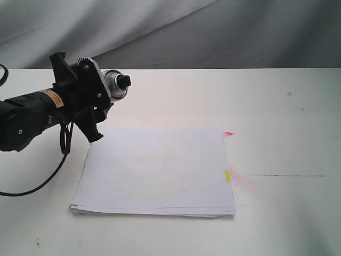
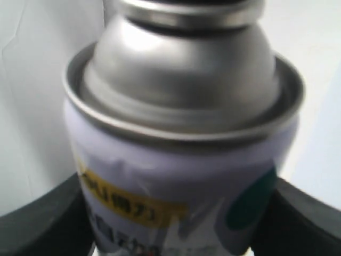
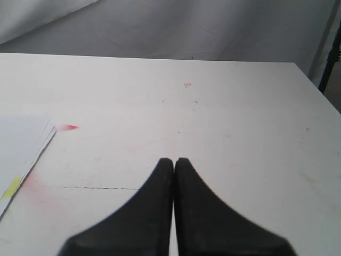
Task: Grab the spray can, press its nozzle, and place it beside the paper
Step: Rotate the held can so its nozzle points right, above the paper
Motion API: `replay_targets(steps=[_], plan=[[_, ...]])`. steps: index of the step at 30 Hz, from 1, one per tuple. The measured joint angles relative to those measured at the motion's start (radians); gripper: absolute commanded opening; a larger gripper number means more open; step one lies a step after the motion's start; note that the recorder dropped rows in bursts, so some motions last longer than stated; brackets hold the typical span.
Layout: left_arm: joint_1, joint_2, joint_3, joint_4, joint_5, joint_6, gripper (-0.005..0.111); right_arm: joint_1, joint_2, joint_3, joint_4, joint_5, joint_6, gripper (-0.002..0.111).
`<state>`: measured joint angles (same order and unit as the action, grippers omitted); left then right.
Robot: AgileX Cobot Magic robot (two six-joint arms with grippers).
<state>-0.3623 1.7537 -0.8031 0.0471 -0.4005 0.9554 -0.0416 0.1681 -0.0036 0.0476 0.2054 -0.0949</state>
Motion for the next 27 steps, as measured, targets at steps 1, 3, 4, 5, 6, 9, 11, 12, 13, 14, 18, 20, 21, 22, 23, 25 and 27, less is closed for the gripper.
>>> replay_targets(steps=[1,3,4,5,6,9,11,12,13,14,18,20,21,22,23,25,27], plan=[[0.0,0.0,0.0,0.0,-0.002,0.007,0.0,0.0,0.0,0.0,0.0,0.0,0.0,0.0],[0.0,0.0,0.0,0.005,-0.002,0.016,0.0,0.0,0.0,0.0,0.0,0.0,0.0,0.0],[0.0,0.004,0.0,0.017,-0.002,0.016,0.0,0.0,0.0,0.0,0.0,0.0,0.0,0.0],[0.0,0.01,0.0,0.035,-0.005,0.016,0.0,0.0,0.0,0.0,0.0,0.0,0.0,0.0],[0.0,0.018,0.0,0.052,-0.007,0.016,0.0,0.0,0.0,0.0,0.0,0.0,0.0,0.0],[0.0,0.049,0.0,0.092,-0.007,0.016,0.0,0.0,0.0,0.0,0.0,0.0,0.0,0.0],[0.0,0.071,0.0,0.098,-0.009,0.016,0.0,0.0,0.0,0.0,0.0,0.0,0.0,0.0],[0.0,0.081,0.0,0.098,-0.014,0.016,0.0,0.0,0.0,0.0,0.0,0.0,0.0,0.0],[0.0,0.089,0.0,0.102,-0.02,0.016,0.0,0.0,0.0,0.0,0.0,0.0,0.0,0.0],[0.0,0.097,0.0,0.102,-0.028,0.016,0.0,0.0,0.0,0.0,0.0,0.0,0.0,0.0],[0.0,0.109,0.0,0.055,-0.075,0.022,0.0,0.0,0.0,0.0,0.0,0.0,0.0,0.0],[0.0,0.109,0.0,-0.007,-0.096,0.052,0.0,0.0,0.0,0.0,0.0,0.0,0.0,0.0],[0.0,0.109,0.0,-0.047,-0.102,0.08,0.0,0.0,0.0,0.0,0.0,0.0,0.0,0.0],[0.0,0.109,0.0,-0.103,-0.105,0.107,0.0,0.0,0.0,0.0,0.0,0.0,0.0,0.0],[0.0,0.109,0.0,-0.162,-0.105,0.146,0.0,0.0,0.0,0.0,0.0,0.0,0.0,0.0],[0.0,0.109,0.0,-0.279,-0.105,0.225,0.0,0.0,0.0,0.0,0.0,0.0,0.0,0.0],[0.0,0.109,0.0,-0.408,-0.106,0.291,0.0,0.0,0.0,0.0,0.0,0.0,0.0,0.0]])
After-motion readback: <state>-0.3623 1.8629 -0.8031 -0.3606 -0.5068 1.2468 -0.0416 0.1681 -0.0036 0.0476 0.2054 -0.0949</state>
